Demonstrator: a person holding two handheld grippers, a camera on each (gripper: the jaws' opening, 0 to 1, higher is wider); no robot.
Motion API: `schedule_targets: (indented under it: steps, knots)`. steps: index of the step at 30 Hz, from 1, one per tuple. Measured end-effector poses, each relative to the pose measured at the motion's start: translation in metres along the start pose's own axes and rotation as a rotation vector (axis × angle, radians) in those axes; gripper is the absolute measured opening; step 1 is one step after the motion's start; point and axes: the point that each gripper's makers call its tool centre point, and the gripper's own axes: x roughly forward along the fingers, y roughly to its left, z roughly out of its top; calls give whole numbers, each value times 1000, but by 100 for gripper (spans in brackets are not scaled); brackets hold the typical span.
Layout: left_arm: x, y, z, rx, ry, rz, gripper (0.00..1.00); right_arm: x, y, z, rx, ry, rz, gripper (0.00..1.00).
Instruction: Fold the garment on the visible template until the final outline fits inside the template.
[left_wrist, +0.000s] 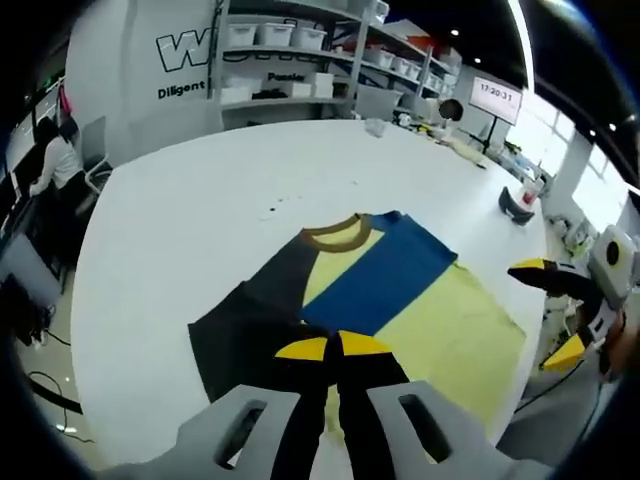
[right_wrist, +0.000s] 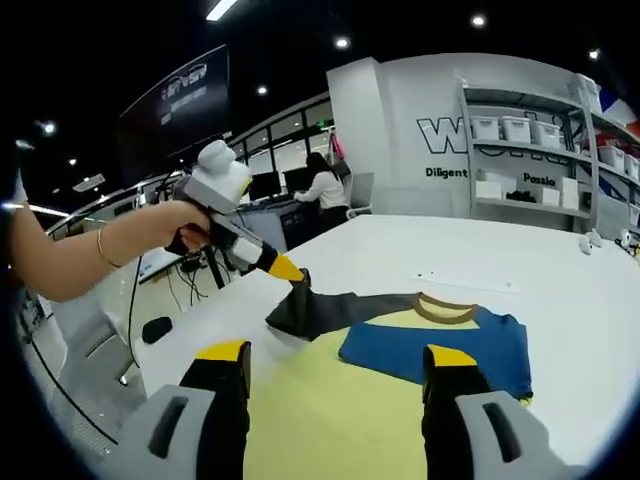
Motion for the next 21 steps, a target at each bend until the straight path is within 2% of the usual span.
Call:
schedule_targets:
  steps: [3, 6, 10, 13, 21]
  knots:
    - [4, -8, 1, 19, 11, -13, 3, 17, 11, 4, -7, -3, 13, 59]
    - [4, -19, 6, 26, -1, -39, 3, 32, 18, 6, -11, -1, 27, 52]
    - [3, -29, 10, 31, -9, -56, 3, 53, 30, 8, -25, 7, 40, 49]
    - [2, -32, 12, 36, -13, -60, 3, 65, 29, 8, -50, 16, 27, 46]
    - [-5, -56, 21, 20, -51, -89, 3, 84, 21, 5, -81, 39, 14, 36]
